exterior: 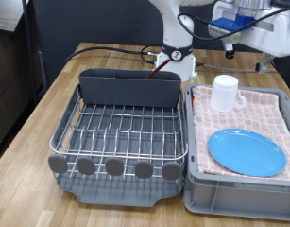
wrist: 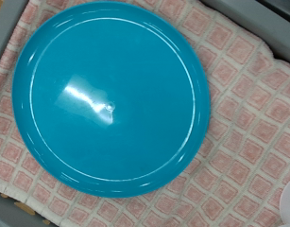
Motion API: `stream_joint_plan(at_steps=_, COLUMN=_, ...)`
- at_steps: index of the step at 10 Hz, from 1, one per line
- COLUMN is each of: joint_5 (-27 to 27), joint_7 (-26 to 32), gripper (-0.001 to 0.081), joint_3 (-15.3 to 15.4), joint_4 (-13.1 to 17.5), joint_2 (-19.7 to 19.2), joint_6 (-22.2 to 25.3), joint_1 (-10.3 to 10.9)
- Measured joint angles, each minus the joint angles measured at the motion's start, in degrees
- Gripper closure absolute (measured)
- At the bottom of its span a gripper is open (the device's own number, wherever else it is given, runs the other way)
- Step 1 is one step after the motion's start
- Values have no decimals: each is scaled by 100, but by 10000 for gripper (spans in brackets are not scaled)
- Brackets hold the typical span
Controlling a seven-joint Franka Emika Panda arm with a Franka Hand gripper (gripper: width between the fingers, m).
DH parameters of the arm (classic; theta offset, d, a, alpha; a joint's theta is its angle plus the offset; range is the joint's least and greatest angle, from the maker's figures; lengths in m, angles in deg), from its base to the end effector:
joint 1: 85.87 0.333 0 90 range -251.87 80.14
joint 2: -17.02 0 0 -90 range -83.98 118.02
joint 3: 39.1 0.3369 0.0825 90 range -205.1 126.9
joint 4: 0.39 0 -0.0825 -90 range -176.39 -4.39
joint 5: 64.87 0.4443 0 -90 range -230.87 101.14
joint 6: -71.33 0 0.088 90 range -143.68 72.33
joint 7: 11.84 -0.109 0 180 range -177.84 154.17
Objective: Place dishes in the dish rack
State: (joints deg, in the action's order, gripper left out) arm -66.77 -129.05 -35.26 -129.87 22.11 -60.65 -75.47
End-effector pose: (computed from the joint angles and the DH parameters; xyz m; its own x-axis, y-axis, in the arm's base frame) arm 0.5499 0.1390 0.3965 -0.2022 -0.9789 -0.0305 -0.9699 0.2044 -0.1321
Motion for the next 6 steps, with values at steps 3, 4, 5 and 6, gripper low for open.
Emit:
stream_joint_plan(at_steps=3, joint_5=116, joint_7=136, gripper=3, joint_3=21, joint_4=-409, joint_2=-17, joint_6=-709, joint_1=0)
stream_joint_plan(at_steps=4, joint_5=168, joint_7=220, gripper=3, joint_3=32, joint_4=-530, joint_2=-42, joint_6=-956, joint_1=0)
stream_joint_plan(at_steps=5, joint_5=256, joint_7=321, gripper=3, joint_3=41, joint_4=-640, joint_2=-91, joint_6=-1223, joint_1=0)
stream_joint_plan(at_steps=6, joint_5=375, joint_7=444, gripper=3, joint_3=50, joint_4=-738, joint_2=-164, joint_6=-1502, joint_1=0)
